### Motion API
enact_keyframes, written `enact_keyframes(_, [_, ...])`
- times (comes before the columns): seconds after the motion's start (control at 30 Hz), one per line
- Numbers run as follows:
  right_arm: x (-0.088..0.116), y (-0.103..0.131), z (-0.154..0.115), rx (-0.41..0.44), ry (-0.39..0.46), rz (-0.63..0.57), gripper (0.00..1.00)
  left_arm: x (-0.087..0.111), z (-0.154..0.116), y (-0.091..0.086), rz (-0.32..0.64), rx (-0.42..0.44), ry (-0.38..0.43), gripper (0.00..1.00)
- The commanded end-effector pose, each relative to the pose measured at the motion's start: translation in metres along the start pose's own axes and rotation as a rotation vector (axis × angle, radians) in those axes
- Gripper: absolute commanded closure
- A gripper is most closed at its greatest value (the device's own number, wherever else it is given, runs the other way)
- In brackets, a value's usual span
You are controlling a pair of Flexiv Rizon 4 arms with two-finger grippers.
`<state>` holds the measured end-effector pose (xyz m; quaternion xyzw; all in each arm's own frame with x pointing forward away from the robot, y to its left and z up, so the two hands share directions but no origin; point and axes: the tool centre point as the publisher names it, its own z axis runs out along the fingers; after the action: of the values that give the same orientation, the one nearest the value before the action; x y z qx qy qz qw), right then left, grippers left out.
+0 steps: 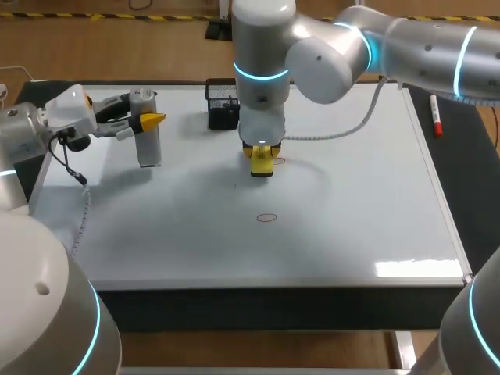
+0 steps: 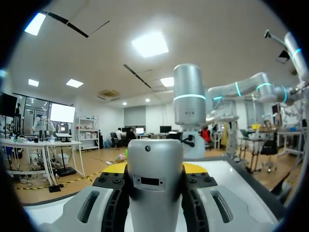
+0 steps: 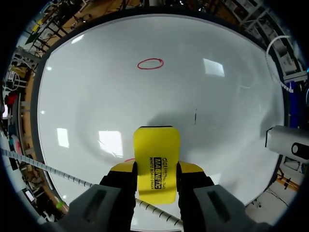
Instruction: Pick up the inspection probe, press it on each red-marked spot on the whiteboard one by one, put down the probe, pick up the eraser, and wipe off all the red marks.
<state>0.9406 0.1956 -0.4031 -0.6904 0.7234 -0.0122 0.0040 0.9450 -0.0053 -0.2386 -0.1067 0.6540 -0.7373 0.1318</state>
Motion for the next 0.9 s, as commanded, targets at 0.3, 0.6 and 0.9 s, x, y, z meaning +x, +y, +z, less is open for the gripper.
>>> enact_keyframes(0.3, [0.002, -0.001, 0.011, 0.001, -0.004, -0.011, 1.00, 0.000, 0.000, -0.001, 0.001, 0.000, 0.000, 1.00])
enact_keyframes(0.6, [0.012, -0.002, 0.016, 0.009, 0.001, 0.003, 1.00, 0.000, 0.000, -0.001, 0.001, 0.000, 0.000, 1.00])
enact_keyframes(0.9, [0.027, -0.003, 0.018, 0.012, 0.017, 0.028, 1.00, 0.000, 0.000, -0.001, 0.001, 0.000, 0.000, 1.00])
